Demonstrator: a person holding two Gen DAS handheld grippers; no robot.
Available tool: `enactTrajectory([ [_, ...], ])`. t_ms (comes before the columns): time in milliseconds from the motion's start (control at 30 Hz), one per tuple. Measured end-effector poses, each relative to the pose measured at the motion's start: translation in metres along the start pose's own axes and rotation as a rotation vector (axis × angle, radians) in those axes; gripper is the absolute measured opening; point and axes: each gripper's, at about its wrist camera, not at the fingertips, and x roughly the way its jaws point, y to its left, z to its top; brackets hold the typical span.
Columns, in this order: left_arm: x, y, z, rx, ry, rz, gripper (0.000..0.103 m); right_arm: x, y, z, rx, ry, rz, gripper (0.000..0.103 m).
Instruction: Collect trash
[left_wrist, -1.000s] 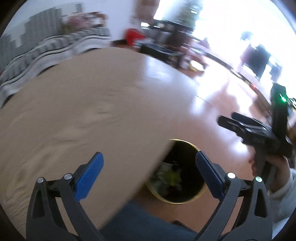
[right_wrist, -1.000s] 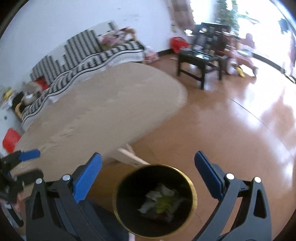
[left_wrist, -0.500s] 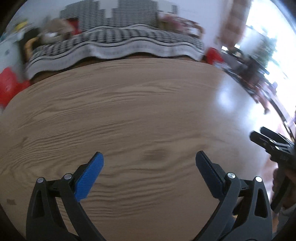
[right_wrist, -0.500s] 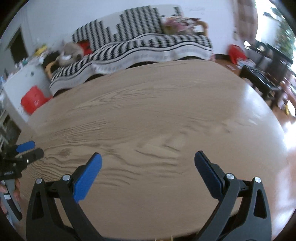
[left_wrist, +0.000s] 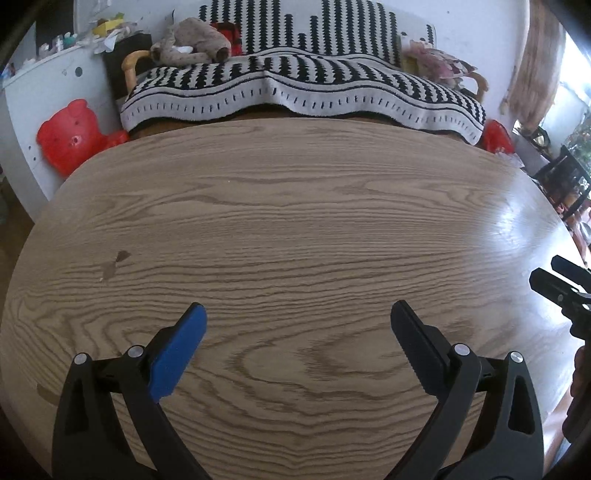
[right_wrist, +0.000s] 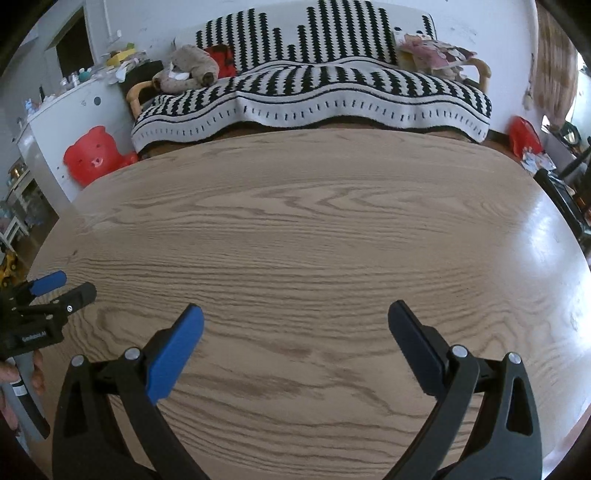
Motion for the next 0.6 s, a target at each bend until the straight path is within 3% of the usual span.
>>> enactTrajectory([
  [600,0.001,-0.011,-0.009,0.013,0.013,-0.019,0.097,-0.009,-0.017,-0.019,0.048,-0.005,-0.003,0.097],
])
